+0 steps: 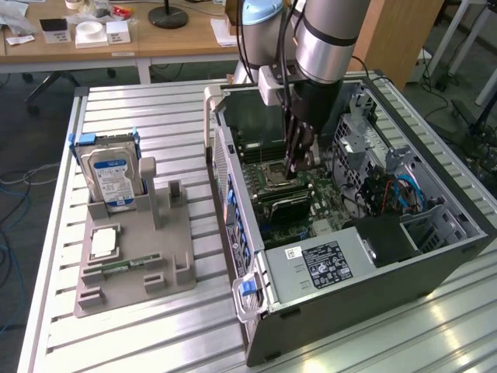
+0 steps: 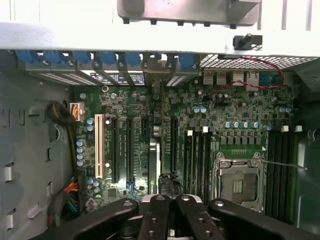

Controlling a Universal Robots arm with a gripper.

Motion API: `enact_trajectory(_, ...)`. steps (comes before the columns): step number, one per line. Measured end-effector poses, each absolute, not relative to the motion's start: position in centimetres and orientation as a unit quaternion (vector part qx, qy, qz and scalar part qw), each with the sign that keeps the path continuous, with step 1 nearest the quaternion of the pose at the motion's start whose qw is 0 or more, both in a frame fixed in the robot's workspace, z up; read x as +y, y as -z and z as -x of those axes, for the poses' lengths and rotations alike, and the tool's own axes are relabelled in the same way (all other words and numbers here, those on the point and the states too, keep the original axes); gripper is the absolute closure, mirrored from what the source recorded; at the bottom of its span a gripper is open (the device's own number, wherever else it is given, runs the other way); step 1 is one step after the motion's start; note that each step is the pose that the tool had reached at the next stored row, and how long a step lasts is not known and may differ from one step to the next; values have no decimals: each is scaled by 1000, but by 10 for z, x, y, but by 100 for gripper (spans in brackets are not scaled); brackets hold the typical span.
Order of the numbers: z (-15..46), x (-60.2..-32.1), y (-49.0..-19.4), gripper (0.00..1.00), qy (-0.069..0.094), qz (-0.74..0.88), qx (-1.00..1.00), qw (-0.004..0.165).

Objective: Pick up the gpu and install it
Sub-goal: 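Press down on the gpu until it lock into place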

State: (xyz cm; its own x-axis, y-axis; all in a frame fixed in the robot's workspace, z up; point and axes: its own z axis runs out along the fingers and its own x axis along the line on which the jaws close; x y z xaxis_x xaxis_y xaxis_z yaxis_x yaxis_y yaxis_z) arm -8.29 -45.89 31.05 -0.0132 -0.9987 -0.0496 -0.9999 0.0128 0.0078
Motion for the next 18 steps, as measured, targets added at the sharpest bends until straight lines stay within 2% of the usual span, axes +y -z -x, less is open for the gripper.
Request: enact_trajectory(18,83,-462,-292,89,-21,702,712,15)
